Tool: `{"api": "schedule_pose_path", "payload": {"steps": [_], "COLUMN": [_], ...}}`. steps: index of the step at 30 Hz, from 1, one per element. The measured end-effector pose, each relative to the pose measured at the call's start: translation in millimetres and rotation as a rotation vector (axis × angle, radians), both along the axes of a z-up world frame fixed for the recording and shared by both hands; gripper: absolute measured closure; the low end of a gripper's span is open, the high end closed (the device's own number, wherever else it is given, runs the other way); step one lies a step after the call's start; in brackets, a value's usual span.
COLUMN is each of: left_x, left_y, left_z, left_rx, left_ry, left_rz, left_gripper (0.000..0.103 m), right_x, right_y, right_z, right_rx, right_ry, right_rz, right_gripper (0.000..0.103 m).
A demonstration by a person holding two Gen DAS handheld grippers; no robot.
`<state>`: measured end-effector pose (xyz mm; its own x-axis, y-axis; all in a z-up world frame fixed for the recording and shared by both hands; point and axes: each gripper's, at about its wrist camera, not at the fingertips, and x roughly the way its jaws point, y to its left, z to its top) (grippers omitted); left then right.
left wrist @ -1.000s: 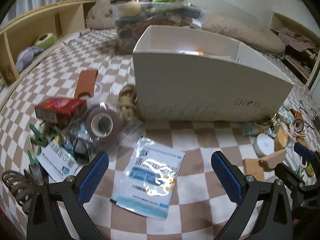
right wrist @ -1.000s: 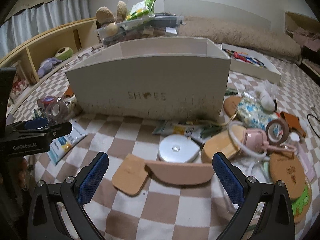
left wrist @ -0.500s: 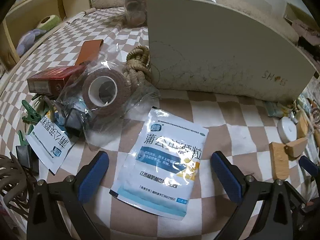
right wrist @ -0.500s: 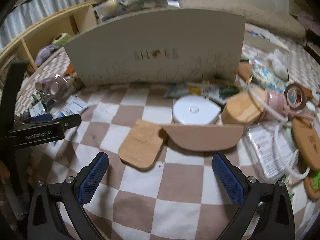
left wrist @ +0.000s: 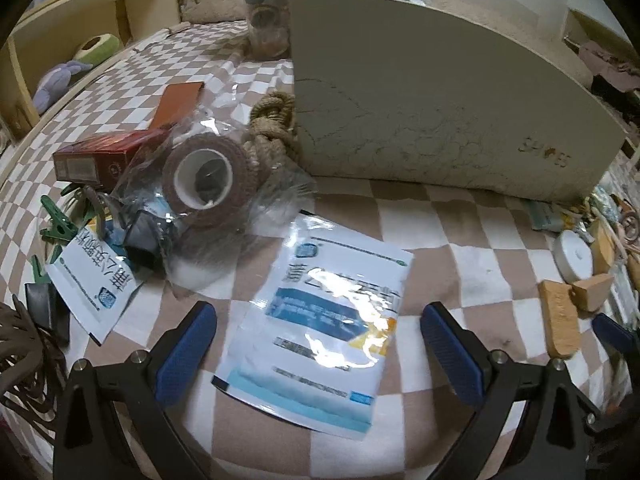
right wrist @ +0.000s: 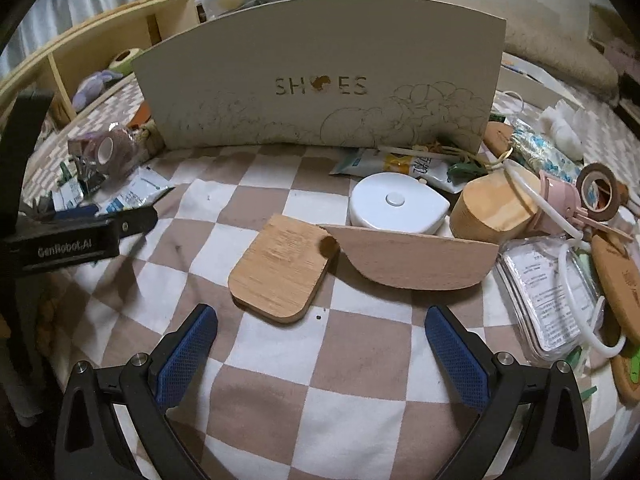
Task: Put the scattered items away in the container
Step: 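Move left tool to the blue-white medicine packet while right tool approaches the wooden square, then grasp the light wooden square with right tool while left tool grasps the medicine packet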
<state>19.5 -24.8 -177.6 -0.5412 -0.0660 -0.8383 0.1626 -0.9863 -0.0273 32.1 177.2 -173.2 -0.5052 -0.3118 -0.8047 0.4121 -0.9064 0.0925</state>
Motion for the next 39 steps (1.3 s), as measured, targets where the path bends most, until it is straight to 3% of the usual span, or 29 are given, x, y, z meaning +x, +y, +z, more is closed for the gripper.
{"api": "schedule_pose_path", "payload": {"steps": [5, 9, 13, 18, 20, 21, 22, 26, 27, 29, 30, 33, 39], "left_x": [2, 4, -1, -6, -9, -12, -14, -18, -18, -17, -17, -15, -4], "left_y": [16, 23, 16, 16, 19, 21, 20, 26, 28, 29, 28, 24, 27], "left_z": [5, 12, 13, 14, 12, 12, 10, 6, 6, 6, 7, 8, 10], "left_rx": [0.048, 0.137, 0.140, 0.130, 0.110, 0.097, 0.087, 0.038, 0.025, 0.016, 0.020, 0.028, 0.035], "left_ry": [0.004, 0.011, 0.015, 0.026, 0.029, 0.031, 0.032, 0.032, 0.032, 0.037, 0.040, 0.046, 0.052], "left_rz": [-0.097, -0.176, -0.134, -0.091, -0.077, -0.071, -0.067, -0.063, -0.067, -0.072, -0.073, -0.076, -0.113], "left_gripper": [0.001, 0.005, 0.016, 0.018, 0.018, 0.018, 0.018, 0.018, 0.018, 0.025, 0.032, 0.038, 0.041], "right_x": [-2, -4, -8, -12, -10, -9, -9, -9, -8, -7, -7, -5, 0], "right_y": [6, 9, 5, -14, -17, -17, -17, -22, -24, -26, -27, -29, -26], "right_z": [4, 7, 5, 4, 4, 4, 3, 1, 2, 2, 3, 5, 9], "right_rx": [-0.069, -0.124, -0.126, -0.107, -0.113, -0.123, -0.126, -0.094, -0.079, -0.058, -0.058, -0.047, -0.098], "right_ry": [-0.007, -0.025, -0.033, -0.013, -0.001, 0.009, 0.013, 0.032, 0.040, 0.051, 0.053, 0.060, 0.032], "right_rz": [0.003, 0.013, -0.009, -0.032, -0.038, -0.057, -0.078, -0.076, -0.072, -0.059, -0.048, -0.015, 0.037], "right_gripper": [0.000, 0.000, 0.000, 0.000, 0.008, 0.024, 0.028, 0.030, 0.034, 0.043, 0.053, 0.055, 0.055]}}
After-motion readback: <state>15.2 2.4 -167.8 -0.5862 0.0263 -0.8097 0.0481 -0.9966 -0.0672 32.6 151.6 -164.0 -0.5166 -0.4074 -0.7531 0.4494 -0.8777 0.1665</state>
